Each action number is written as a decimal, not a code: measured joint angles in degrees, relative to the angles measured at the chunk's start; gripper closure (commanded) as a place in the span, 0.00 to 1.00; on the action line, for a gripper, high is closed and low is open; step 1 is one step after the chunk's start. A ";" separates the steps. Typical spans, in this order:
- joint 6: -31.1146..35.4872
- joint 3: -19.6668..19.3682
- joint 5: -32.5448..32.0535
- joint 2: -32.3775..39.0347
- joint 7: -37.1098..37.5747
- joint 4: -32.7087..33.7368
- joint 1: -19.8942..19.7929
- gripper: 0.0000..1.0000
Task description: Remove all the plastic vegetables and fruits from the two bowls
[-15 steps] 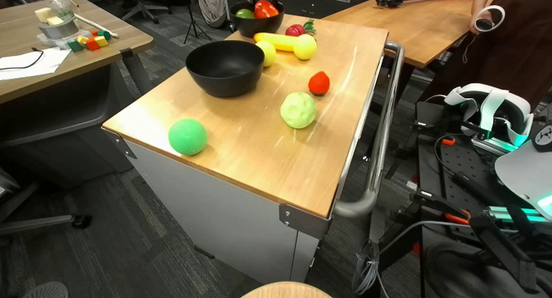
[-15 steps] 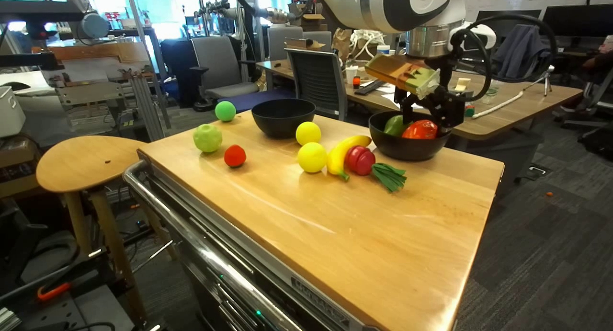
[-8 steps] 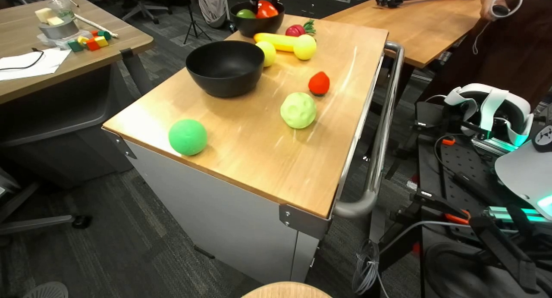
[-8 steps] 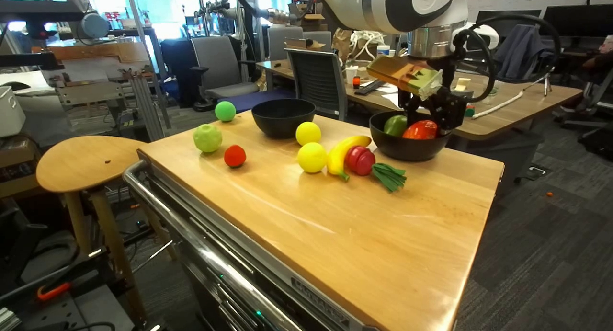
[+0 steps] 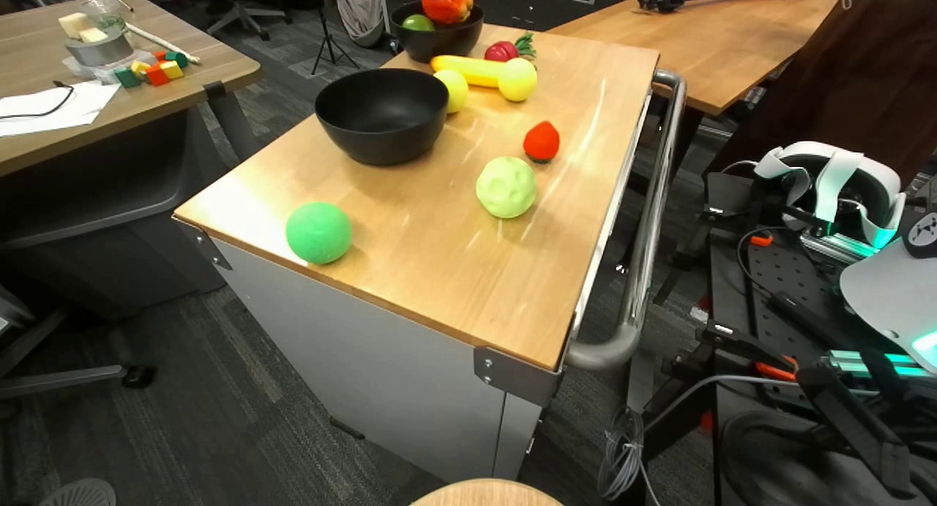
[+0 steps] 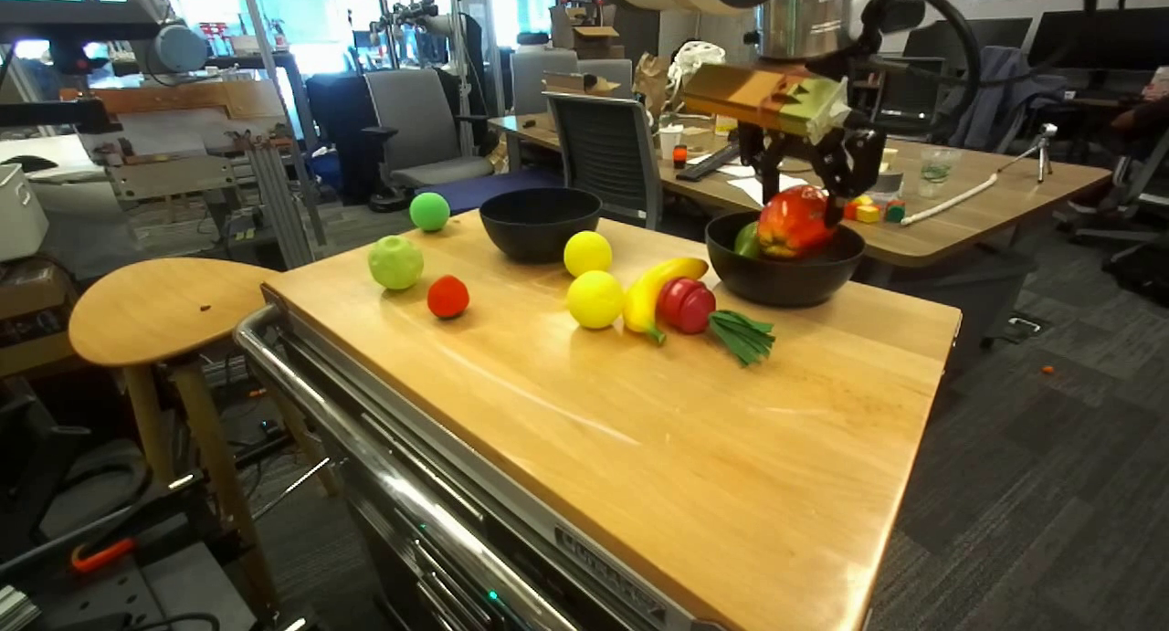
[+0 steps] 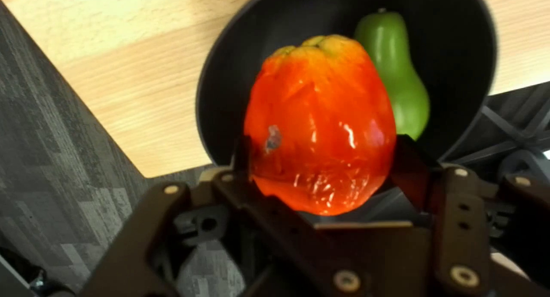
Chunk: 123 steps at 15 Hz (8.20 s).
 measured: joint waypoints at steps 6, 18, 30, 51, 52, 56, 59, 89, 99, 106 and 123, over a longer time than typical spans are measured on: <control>-3.30 5.82 10.51 -16.35 -18.22 -16.88 -1.92 0.47; -5.31 0.74 9.97 -41.09 -38.38 -54.53 3.92 0.47; 16.81 -3.40 13.11 -42.36 -48.85 -64.44 10.52 0.00; 0.06 -5.76 20.98 -30.63 -26.34 -31.27 11.13 0.00; 0.87 -5.32 20.98 -29.24 -24.06 -29.48 11.07 0.00; 5.14 -4.66 19.46 -21.28 -15.03 -21.12 9.54 0.00; 7.14 -4.71 14.38 -14.79 -9.03 -16.30 7.12 0.00; 11.23 -1.03 3.73 6.77 0.01 -2.67 0.82 0.47; 11.56 0.82 3.87 2.92 -1.73 -3.17 -1.32 0.53; 13.37 6.99 14.68 -15.69 -14.58 -18.30 -4.43 0.53; 30.64 1.09 30.13 -26.83 -33.71 -53.35 -9.41 0.53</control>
